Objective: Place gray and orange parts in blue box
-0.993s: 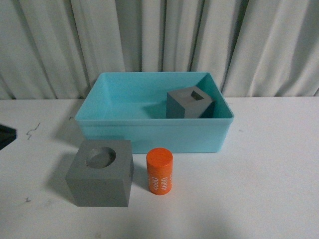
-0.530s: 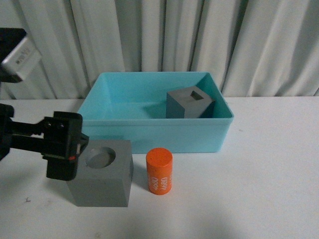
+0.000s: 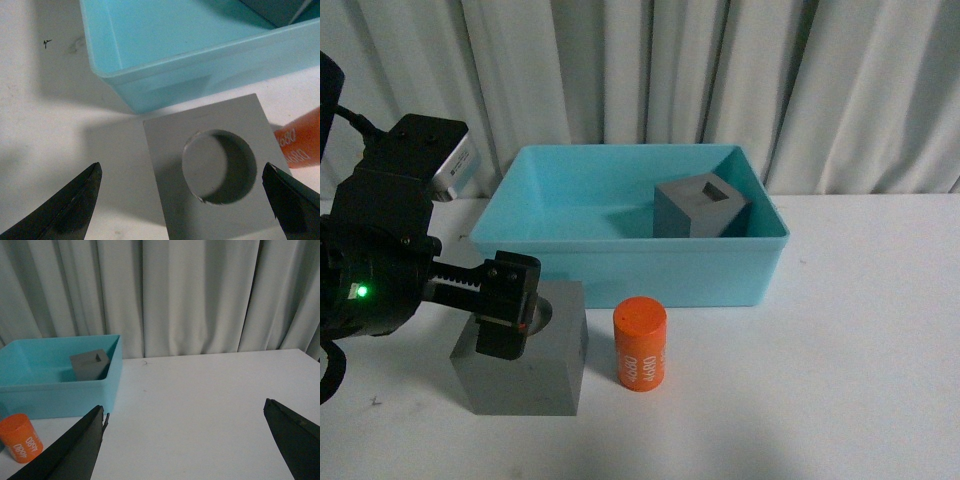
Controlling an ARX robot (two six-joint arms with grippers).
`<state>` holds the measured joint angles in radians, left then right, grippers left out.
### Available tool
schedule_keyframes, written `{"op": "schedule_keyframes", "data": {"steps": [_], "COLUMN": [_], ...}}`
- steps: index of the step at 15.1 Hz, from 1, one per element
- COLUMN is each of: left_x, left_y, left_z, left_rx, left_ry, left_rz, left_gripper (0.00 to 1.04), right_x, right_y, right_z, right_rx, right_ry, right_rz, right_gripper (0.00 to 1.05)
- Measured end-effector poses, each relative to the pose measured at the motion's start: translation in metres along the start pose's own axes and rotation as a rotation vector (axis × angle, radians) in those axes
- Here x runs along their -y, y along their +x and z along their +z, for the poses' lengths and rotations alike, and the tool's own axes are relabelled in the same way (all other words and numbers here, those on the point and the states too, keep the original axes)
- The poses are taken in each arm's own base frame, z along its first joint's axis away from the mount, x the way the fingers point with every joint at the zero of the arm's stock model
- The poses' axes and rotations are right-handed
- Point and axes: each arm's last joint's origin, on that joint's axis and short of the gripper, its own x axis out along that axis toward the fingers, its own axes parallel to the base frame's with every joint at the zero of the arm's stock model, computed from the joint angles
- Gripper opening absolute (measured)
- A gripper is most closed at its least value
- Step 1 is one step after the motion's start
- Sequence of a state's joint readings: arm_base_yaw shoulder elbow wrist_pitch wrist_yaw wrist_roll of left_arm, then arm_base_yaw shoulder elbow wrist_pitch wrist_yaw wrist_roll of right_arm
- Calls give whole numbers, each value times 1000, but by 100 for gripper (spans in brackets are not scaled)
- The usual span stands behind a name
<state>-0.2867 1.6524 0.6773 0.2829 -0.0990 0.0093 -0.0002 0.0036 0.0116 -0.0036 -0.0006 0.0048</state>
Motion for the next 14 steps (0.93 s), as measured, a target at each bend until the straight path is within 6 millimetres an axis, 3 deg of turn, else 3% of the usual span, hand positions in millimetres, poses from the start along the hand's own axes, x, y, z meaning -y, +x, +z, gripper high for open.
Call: {"op": "schedule_keyframes", "data": {"steps": [6,14], "left_x": [-8,-3], "left_y": [27,35], "left_z": [-1,-9], "left_rx": [-42,-64], "left_ry": [-11,1], "left_rz": [54,71], "left_gripper": [98,98], "right_x": [0,0], "right_y": [0,0], "right_z": [0,0], "right_rx": [0,0], "right_ry": [0,0], "right_rz": [0,0], "right_gripper": [98,98]}}
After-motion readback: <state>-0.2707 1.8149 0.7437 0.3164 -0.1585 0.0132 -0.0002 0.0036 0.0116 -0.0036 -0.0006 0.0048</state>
